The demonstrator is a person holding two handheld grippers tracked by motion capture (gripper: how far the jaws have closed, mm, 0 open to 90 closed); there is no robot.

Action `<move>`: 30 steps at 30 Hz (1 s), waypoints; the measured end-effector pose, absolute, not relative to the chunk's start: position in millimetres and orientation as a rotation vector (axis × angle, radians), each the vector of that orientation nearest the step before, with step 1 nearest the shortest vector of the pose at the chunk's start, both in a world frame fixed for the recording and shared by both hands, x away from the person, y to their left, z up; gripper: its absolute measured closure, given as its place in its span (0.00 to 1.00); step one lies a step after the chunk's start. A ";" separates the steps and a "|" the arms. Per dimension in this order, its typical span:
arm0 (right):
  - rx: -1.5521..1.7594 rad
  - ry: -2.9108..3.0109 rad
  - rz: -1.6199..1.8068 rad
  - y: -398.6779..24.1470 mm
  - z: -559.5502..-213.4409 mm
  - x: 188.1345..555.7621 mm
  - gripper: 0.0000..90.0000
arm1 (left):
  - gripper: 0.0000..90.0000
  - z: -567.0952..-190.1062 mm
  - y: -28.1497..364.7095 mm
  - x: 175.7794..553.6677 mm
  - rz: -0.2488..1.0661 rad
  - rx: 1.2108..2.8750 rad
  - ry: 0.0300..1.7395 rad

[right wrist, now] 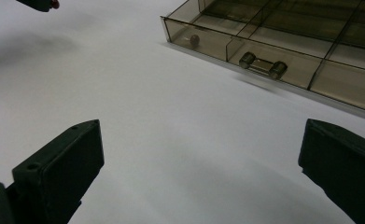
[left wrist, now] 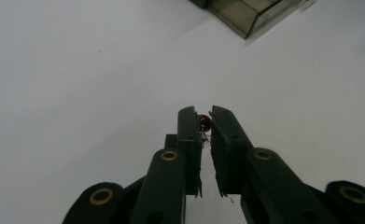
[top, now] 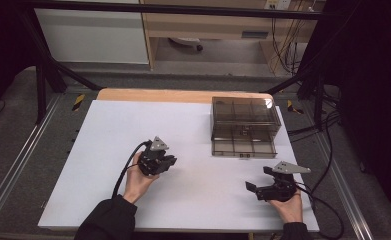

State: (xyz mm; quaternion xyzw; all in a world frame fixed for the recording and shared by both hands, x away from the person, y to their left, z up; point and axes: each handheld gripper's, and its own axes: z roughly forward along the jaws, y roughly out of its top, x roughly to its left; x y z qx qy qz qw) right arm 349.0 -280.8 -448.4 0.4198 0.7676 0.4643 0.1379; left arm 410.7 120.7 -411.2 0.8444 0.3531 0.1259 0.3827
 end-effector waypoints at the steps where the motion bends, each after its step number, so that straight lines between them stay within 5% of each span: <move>1: 1.215 2.221 1.343 -280.9 -448.3 349.0 0.01 | 0.91 -411.1 117.4 412.0 0.316 2.150 0.900; 30: 1.205 2.229 1.340 -281.2 -448.7 348.8 0.01 | 0.91 -399.7 23.3 445.4 0.312 2.168 0.833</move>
